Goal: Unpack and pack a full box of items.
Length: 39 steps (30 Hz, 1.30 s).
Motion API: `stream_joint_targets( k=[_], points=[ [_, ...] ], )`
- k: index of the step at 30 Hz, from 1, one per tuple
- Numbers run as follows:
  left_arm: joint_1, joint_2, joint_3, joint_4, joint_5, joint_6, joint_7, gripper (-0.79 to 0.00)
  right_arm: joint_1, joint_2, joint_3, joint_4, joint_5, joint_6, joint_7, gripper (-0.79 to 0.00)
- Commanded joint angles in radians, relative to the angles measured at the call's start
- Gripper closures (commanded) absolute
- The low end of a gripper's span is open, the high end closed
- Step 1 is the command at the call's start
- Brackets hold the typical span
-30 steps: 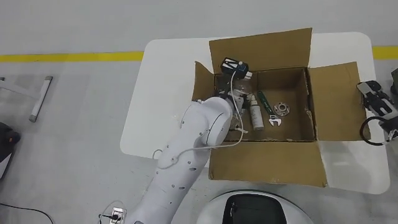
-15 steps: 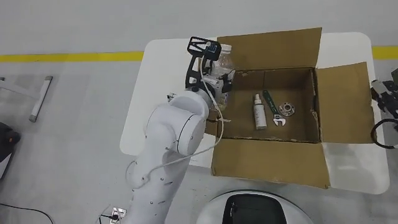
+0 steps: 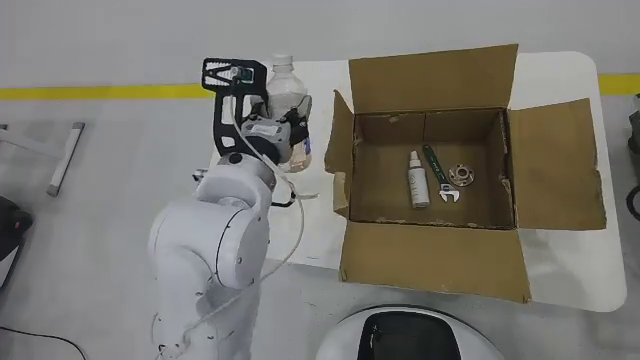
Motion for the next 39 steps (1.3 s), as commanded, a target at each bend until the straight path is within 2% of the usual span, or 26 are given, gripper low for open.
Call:
stream_joint_targets(
  k=[1, 6, 10, 15, 21, 27, 29, 31, 32, 33, 35, 37, 39],
  points=[
    [0.022, 0.004, -0.037, -0.009, 0.029, 0.009, -0.03, 0.0, -0.004, 0.001, -0.015, -0.029, -0.045, -0.005, 0.016, -0.785],
    [0.092, 0.014, -0.097, 0.034, 0.062, -0.03, -0.067, 0.0, -0.008, 0.0, -0.086, -0.06, -0.08, -0.011, 0.027, -0.785],
    [0.149, 0.018, -0.078, 0.126, 0.045, -0.079, -0.079, 0.0, -0.007, -0.001, -0.133, -0.068, -0.092, -0.012, 0.032, -0.785],
    [0.2, 0.017, -0.067, 0.221, 0.03, -0.046, -0.04, 0.0, -0.007, -0.002, -0.175, -0.076, -0.118, -0.008, 0.036, -0.785],
    [0.219, 0.016, -0.056, 0.356, 0.016, -0.01, 0.058, 0.0, -0.007, -0.003, -0.206, -0.073, -0.137, -0.01, 0.038, -0.785],
    [0.203, 0.013, -0.041, 0.483, -0.014, 0.014, 0.093, 0.0, -0.006, -0.004, -0.212, -0.069, -0.142, -0.009, 0.041, -0.785],
    [0.193, 0.013, -0.037, 0.513, -0.008, 0.015, 0.097, -0.308, -0.008, -0.004, -0.213, -0.069, -0.16, -0.011, 0.049, -0.785],
    [0.185, 0.012, -0.036, 0.535, -0.034, 0.015, 0.102, -0.382, -0.014, -0.003, -0.215, -0.069, -0.187, -0.012, 0.063, -0.785],
    [0.179, 0.012, -0.032, 0.545, -0.03, 0.006, 0.101, -0.619, -0.015, -0.003, -0.216, -0.068, -0.2, -0.013, 0.063, -0.785],
    [0.174, 0.012, -0.031, 0.55, -0.031, 0.005, 0.101, -0.785, -0.018, -0.003, -0.219, -0.067, -0.209, -0.013, 0.067, -0.785],
    [0.167, 0.012, -0.029, 0.555, -0.048, 0.003, 0.103, -0.785, -0.023, -0.002, -0.228, -0.066, -0.214, -0.023, 0.09, -0.785],
    [0.162, 0.012, -0.024, 0.554, -0.043, 0.002, 0.1, -0.785, -0.019, -0.002, -0.238, -0.056, -0.131, -0.05, 0.117, -0.785],
    [0.161, 0.012, -0.021, 0.547, -0.041, 0.005, 0.095, -0.785, -0.013, 0.003, -0.218, -0.064, -0.208, -0.074, 0.154, -0.785]
  ],
)
